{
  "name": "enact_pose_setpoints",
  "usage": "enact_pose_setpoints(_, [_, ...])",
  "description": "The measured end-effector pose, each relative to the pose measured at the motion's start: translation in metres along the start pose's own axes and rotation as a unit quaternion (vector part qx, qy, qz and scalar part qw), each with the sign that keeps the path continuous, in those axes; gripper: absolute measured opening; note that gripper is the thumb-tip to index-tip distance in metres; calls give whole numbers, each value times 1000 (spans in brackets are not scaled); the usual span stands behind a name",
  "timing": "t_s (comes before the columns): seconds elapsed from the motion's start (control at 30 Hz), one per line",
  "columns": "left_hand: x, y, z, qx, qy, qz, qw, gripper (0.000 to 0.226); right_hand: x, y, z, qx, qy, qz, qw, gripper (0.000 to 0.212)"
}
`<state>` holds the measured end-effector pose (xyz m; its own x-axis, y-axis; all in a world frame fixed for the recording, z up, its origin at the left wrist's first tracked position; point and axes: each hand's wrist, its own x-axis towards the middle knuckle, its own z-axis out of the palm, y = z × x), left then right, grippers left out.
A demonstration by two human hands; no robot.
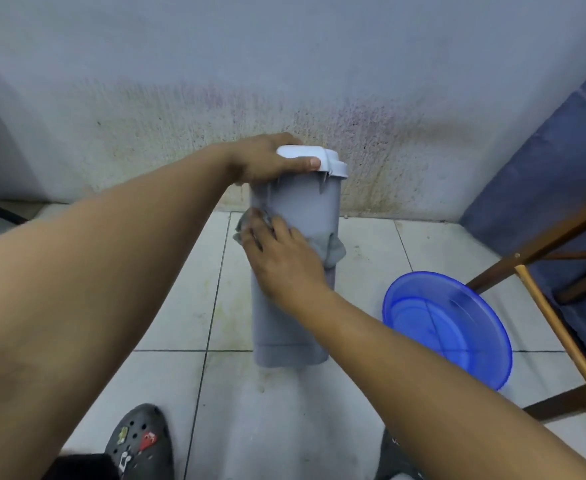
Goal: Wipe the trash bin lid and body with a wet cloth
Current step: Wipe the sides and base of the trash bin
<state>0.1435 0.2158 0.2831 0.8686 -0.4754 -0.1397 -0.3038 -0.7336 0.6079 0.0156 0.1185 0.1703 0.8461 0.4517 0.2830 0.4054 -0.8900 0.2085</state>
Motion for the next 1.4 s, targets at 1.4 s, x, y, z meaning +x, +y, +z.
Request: enact_pose_setpoints(1.4, [-2,-1,-5,-26,7,-52,998,82,-159,-56,87,70,-67,-88,991,41])
